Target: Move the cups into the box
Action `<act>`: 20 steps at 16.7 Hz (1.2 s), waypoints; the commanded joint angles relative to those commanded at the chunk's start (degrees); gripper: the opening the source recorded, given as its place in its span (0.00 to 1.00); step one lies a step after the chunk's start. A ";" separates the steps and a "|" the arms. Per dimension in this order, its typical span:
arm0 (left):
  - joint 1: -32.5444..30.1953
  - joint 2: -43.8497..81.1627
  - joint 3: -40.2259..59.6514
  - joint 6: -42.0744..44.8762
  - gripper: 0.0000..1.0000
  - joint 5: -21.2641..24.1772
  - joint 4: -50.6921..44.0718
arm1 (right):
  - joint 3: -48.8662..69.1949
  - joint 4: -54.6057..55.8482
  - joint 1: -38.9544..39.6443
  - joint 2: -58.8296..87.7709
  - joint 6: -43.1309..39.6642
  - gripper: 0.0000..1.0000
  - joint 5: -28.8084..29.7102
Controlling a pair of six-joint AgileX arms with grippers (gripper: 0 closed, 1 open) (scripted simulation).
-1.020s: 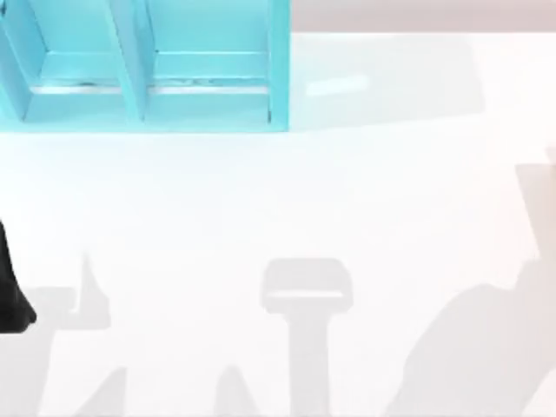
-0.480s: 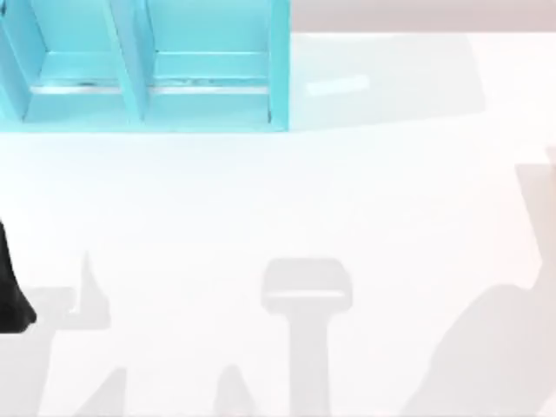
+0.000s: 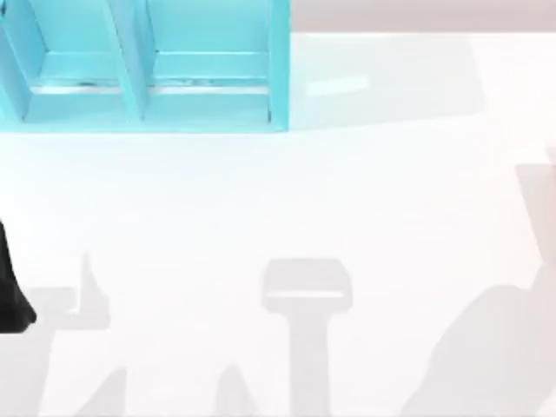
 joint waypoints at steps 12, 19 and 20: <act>0.00 0.00 0.00 0.00 1.00 0.00 0.00 | 0.00 0.00 0.00 0.00 0.00 1.00 0.00; 0.00 0.00 0.00 0.00 1.00 0.00 0.00 | 6.37 -5.94 -0.08 0.69 -0.38 1.00 0.07; 0.00 0.00 0.00 0.00 1.00 0.00 0.00 | 8.88 -8.28 -0.14 0.95 -0.41 1.00 0.11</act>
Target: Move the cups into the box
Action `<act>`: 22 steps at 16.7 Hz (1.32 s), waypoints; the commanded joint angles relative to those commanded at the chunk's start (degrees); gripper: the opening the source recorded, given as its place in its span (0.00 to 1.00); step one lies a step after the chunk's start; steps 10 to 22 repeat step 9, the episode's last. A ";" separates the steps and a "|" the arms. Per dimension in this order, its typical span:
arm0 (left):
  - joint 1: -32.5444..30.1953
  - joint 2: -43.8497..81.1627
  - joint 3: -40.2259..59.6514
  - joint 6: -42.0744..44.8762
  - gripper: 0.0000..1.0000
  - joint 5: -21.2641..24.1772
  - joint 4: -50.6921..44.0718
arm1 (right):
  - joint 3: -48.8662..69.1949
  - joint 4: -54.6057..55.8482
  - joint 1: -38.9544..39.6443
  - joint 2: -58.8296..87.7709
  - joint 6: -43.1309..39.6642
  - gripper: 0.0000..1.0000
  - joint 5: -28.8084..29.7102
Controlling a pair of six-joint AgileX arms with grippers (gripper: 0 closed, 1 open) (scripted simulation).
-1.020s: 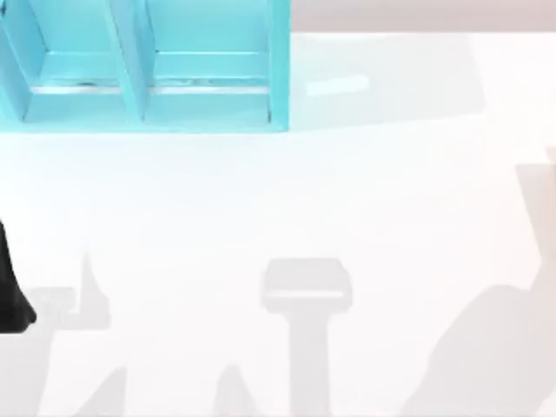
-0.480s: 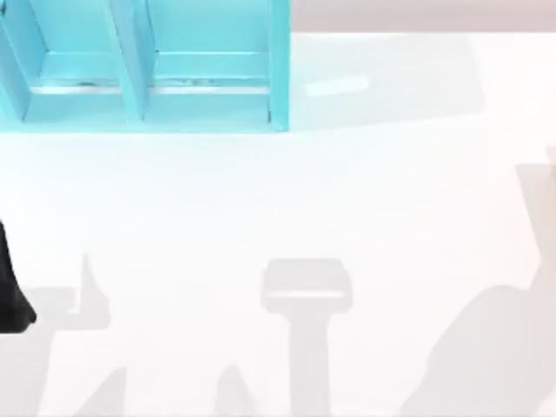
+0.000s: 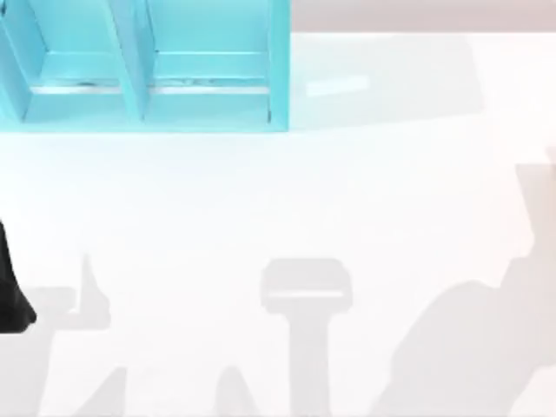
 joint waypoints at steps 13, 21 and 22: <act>0.00 0.00 0.00 0.00 1.00 0.00 0.00 | 16.11 -15.15 -0.25 0.65 0.18 1.00 -0.09; 0.00 0.00 0.00 0.00 1.00 0.00 0.00 | 16.11 -15.15 -0.25 0.65 0.18 1.00 -0.09; 0.00 0.00 0.00 0.00 1.00 0.00 0.00 | 16.11 -15.15 -0.25 0.65 0.18 1.00 -0.09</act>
